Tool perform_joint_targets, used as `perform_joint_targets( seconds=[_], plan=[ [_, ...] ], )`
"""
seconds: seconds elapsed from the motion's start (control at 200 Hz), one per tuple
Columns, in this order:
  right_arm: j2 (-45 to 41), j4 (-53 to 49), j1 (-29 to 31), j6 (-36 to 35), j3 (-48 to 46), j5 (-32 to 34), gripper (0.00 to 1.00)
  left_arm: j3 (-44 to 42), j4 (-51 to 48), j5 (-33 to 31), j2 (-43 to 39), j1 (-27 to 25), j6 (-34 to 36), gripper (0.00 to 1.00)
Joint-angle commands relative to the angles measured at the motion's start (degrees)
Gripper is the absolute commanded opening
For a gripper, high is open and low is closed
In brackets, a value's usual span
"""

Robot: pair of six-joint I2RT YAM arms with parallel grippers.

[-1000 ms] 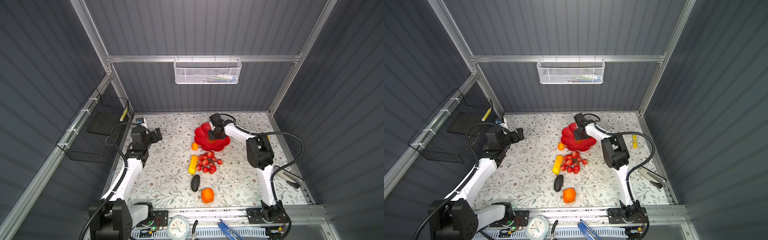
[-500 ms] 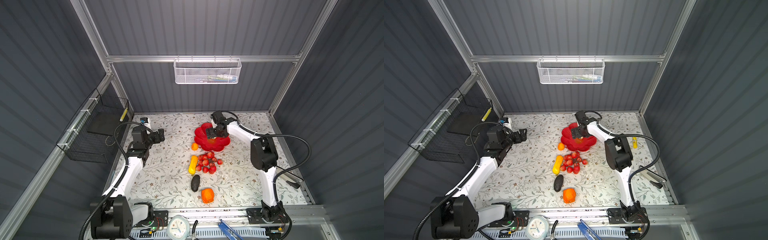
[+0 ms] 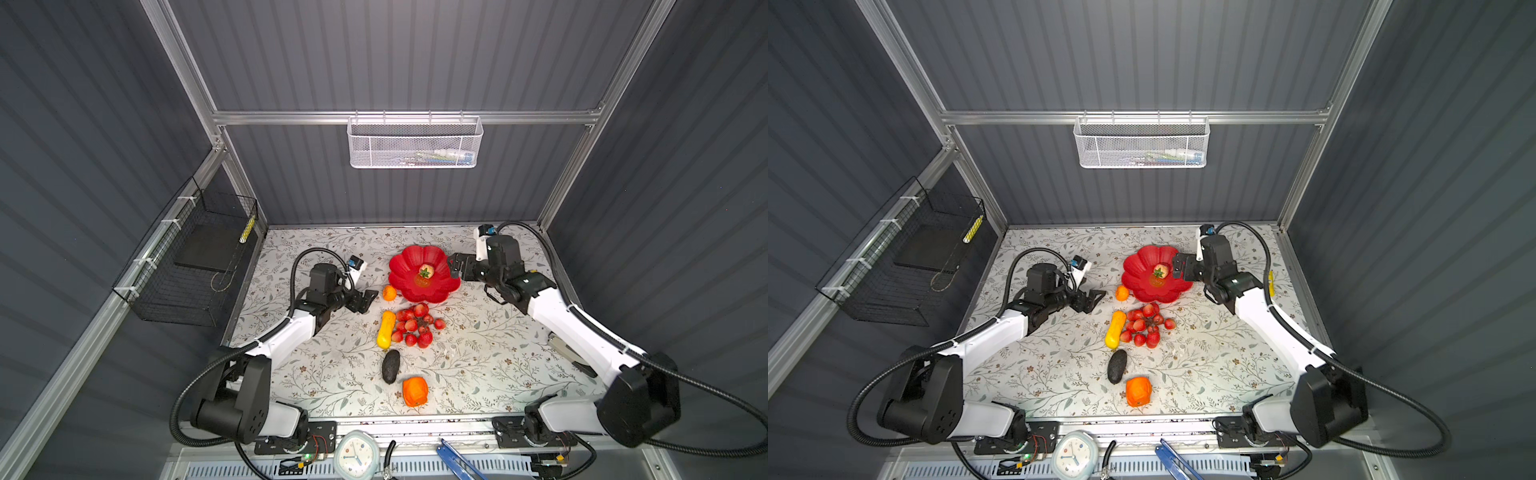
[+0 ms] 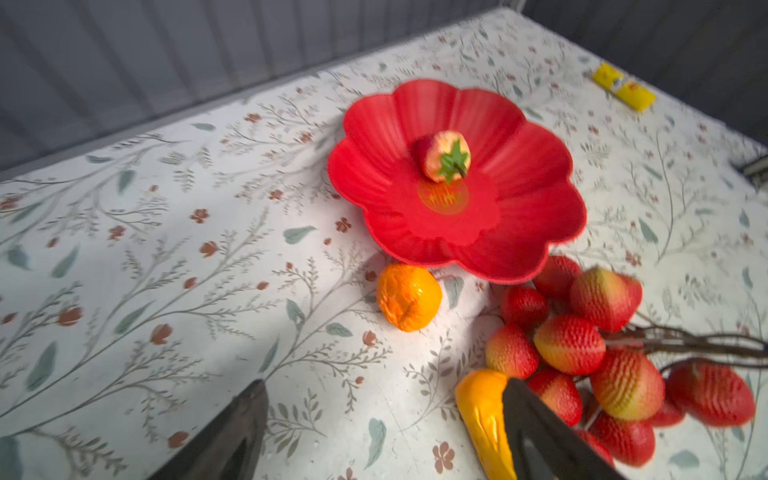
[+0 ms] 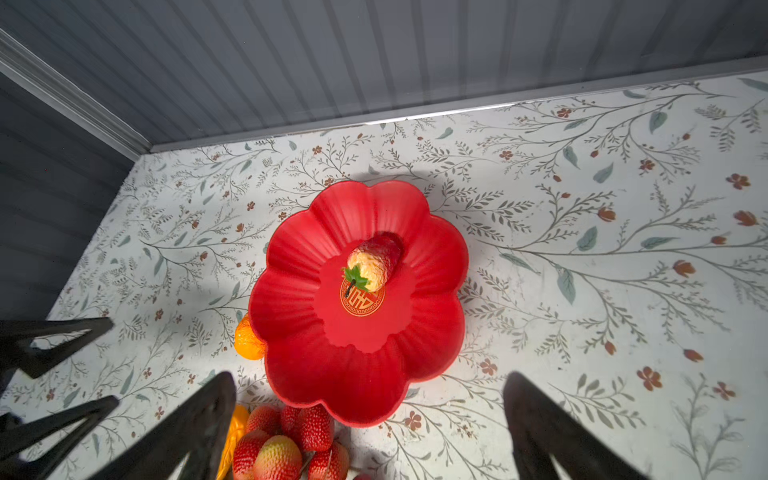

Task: Place and organize the fake fruits in the fruit bowl
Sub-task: 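Grasp the small orange beside the bowl with the left gripper while the right gripper withdraws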

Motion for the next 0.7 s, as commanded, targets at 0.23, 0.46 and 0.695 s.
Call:
perform_joint_targets(
  seconds=[0.23, 0.46, 0.695],
  plan=[
    [-12.7, 0.4, -1.9, 2.2, -7.5, 0.9, 0.99, 7.2, -1.5, 2.4, 12.0, -3.5, 8.9, 0.86],
    [-14.7, -1.3, -2.7, 1.8, -7.9, 2.4, 0.99, 12.3, 0.1, 0.8, 18.4, -4.9, 7.0, 0.86],
    [-16.1, -2.4, -3.3, 1.1, -7.7, 3.1, 0.99, 18.0, -5.0, 1.1, 22.9, -6.0, 5.8, 0.83]
  ],
)
